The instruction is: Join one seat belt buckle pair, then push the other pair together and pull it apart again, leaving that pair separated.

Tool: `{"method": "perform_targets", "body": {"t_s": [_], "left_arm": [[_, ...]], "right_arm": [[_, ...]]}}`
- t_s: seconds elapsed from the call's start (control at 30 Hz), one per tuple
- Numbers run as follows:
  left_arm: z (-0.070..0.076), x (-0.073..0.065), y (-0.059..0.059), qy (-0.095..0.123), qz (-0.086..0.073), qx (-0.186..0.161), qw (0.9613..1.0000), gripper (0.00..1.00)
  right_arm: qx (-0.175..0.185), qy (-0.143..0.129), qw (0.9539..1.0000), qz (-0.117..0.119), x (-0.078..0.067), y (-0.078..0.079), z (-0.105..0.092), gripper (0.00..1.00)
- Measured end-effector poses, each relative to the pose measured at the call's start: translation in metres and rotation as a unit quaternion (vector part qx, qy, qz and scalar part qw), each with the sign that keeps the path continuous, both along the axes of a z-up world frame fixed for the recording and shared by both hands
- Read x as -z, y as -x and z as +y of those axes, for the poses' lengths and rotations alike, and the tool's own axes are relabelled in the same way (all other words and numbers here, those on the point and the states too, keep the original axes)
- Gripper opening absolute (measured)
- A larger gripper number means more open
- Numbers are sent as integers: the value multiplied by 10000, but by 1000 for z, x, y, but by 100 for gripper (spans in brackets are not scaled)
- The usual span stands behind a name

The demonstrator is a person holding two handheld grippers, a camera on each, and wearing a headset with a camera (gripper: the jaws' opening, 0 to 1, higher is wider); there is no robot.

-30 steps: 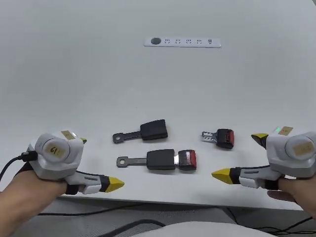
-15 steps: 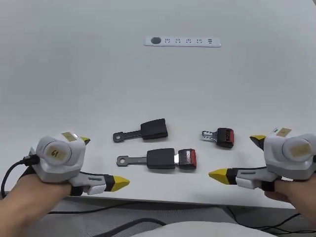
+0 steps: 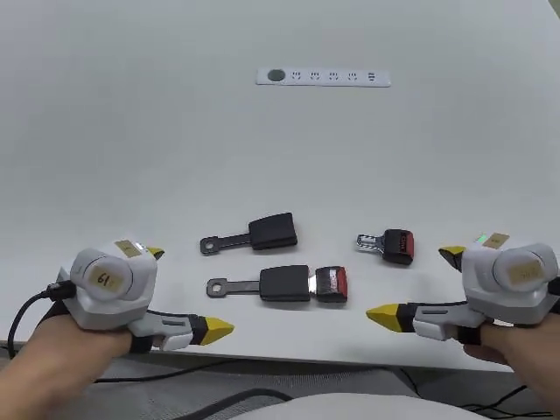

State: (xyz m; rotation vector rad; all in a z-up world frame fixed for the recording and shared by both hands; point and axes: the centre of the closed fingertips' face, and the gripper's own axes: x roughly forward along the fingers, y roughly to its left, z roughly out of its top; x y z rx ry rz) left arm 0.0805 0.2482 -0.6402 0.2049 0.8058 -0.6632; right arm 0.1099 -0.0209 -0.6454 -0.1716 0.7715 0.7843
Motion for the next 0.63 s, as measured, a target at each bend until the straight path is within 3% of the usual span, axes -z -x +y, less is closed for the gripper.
{"method": "perform_targets", "body": {"t_s": [0.13,0.23,0.63], "left_arm": [[-2,1,0,1,-1,-5,10000,100],[-2,1,0,14,-1,-10,10000,100],[-1,2,5,29,-27,-30,10000,99]], "right_arm": [[-47,40,10000,-14,-2,2,3,97],[-242,289,9992,-155,-1,0,3,97],[-221,205,9995,-62,3,3,11,95]]}}
